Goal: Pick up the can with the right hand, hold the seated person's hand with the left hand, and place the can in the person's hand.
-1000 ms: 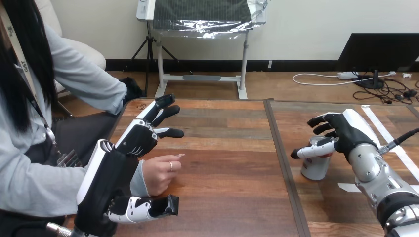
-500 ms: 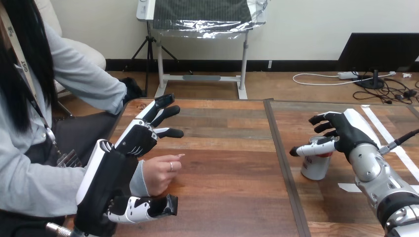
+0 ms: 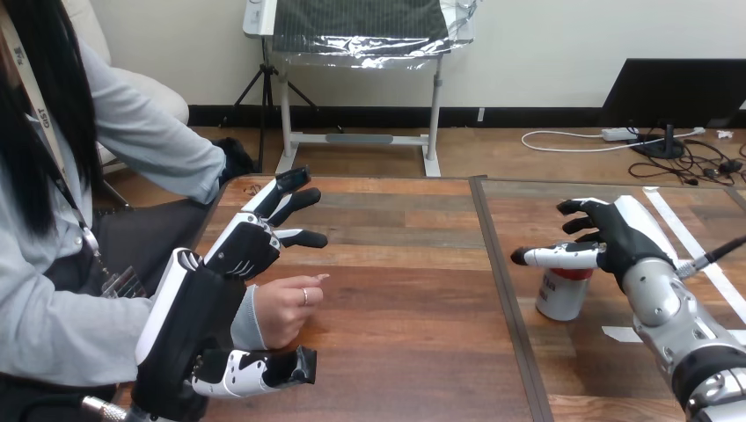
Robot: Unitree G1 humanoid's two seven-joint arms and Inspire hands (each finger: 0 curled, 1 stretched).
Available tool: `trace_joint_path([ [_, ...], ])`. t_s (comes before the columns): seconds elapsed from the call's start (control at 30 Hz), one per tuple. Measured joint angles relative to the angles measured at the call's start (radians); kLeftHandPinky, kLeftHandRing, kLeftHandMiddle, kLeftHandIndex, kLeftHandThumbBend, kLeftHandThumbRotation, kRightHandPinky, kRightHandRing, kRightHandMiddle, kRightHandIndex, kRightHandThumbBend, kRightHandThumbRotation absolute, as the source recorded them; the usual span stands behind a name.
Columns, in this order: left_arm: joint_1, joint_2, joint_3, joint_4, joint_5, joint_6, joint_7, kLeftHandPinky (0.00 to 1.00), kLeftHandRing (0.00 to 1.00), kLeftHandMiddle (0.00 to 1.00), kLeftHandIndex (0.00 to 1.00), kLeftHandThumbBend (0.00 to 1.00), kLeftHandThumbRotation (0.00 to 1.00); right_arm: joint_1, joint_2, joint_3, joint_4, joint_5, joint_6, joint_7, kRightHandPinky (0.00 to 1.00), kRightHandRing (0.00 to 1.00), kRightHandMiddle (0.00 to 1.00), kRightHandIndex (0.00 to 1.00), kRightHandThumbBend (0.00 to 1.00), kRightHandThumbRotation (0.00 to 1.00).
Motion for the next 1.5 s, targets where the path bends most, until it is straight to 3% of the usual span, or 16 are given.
trace_joint_path([
  [0.33, 0.0, 0.0, 0.0, 0.0, -0.002, 0.005, 0.0, 0.71, 0.89, 0.94, 0.9, 1.0, 0.62, 0.026, 0.0, -0.02, 0.0, 0.026, -0.023, 0.0, 0.7, 0.79, 0.84, 0.9, 1.0, 0.45],
  [0.9, 0.0, 0.006, -0.001, -0.004, -0.012, 0.015, -0.01, 0.73, 0.91, 0.96, 0.91, 1.0, 0.63, 0.08, 0.004, -0.075, 0.0, 0.099, -0.058, -0.004, 0.73, 0.82, 0.85, 0.92, 1.0, 0.42],
  [1.5, 0.0, 0.027, 0.001, -0.018, -0.033, 0.024, -0.026, 0.73, 0.91, 0.96, 0.9, 1.0, 0.63, 0.139, 0.031, -0.128, 0.0, 0.136, -0.12, -0.048, 0.76, 0.84, 0.85, 0.92, 0.98, 0.39],
])
